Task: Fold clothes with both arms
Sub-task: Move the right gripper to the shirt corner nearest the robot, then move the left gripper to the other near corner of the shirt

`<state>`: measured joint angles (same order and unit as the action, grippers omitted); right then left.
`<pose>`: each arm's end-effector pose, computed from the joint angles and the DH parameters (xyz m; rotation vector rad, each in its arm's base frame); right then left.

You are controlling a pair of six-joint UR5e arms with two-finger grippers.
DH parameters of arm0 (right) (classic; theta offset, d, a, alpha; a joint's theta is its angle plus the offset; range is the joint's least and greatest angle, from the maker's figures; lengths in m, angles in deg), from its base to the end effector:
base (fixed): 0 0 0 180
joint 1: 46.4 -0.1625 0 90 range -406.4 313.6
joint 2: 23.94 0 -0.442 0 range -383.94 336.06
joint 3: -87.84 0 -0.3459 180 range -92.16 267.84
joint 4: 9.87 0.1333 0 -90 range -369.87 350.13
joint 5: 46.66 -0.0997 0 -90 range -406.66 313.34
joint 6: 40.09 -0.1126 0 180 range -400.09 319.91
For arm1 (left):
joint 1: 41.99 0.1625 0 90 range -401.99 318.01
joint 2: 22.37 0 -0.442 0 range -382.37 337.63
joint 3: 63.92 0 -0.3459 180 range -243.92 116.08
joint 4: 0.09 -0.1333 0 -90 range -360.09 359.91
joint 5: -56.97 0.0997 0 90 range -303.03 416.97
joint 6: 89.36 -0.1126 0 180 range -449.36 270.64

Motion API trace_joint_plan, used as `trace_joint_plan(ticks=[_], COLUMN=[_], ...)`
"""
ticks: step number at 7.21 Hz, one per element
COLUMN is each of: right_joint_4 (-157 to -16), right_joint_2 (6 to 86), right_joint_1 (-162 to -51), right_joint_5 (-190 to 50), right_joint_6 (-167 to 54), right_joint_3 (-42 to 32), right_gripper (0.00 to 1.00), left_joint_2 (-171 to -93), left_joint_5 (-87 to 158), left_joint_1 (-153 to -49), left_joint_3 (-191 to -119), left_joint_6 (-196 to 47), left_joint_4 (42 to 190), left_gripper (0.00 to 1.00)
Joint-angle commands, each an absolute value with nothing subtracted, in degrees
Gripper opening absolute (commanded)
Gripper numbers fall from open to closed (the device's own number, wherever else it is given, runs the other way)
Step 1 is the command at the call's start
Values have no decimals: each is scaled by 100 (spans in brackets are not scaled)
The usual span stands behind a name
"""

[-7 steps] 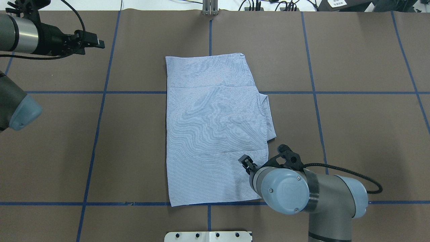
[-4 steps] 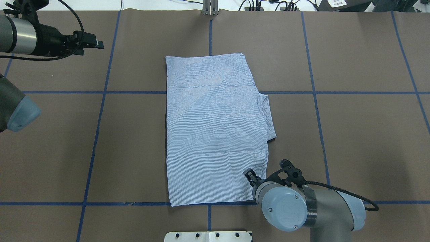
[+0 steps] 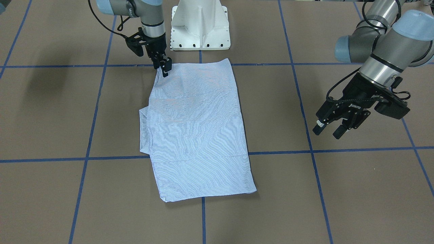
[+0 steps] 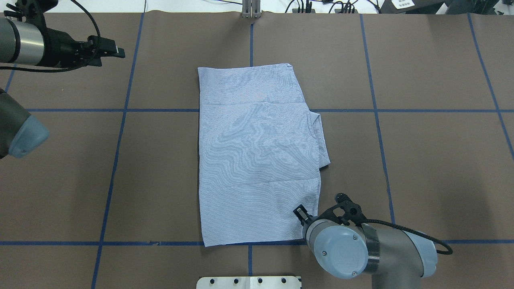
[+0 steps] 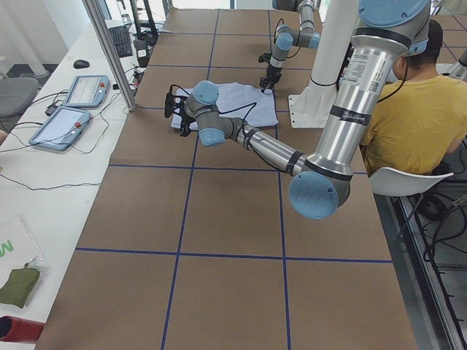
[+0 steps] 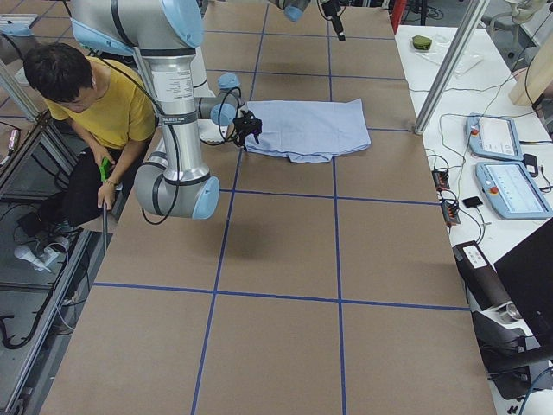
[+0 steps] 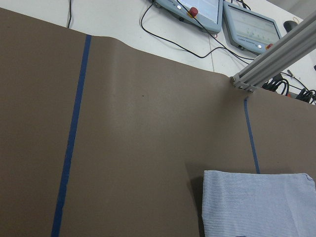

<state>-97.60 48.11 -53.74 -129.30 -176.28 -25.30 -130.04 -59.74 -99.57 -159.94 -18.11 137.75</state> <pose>-0.5227 -0.2163 0.3684 -0.1414 -0.7833 0.9352 0.2400 -0.5322 0.3820 0.4393 1.2122 -0.2909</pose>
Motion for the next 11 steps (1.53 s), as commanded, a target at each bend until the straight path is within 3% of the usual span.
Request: trace_joint_plan(ticks=[1, 6, 11], right_joint_4=[-9741, -9785, -9811], right_joint_2=[4831, 4840, 4963], right_joint_1=[-5369, -5387, -5343], right_joint_5=[-12946, -12963, -12972], right_joint_6=[-17632, -17632, -17632], right_joint_3=[-2536, -2817, -2932], right_gripper=[0, 0, 0], left_joint_2=[-13004, -12995, -12522], left_joint_5=[-5974, -5966, -5354], left_joint_1=[-9956, -9904, -8748], left_joint_3=[-16025, -16332, -17244], left_joint_6=[-1808, -1187, 690], left_joint_4=[13772, 13755, 13763], left_gripper=[86, 86, 86])
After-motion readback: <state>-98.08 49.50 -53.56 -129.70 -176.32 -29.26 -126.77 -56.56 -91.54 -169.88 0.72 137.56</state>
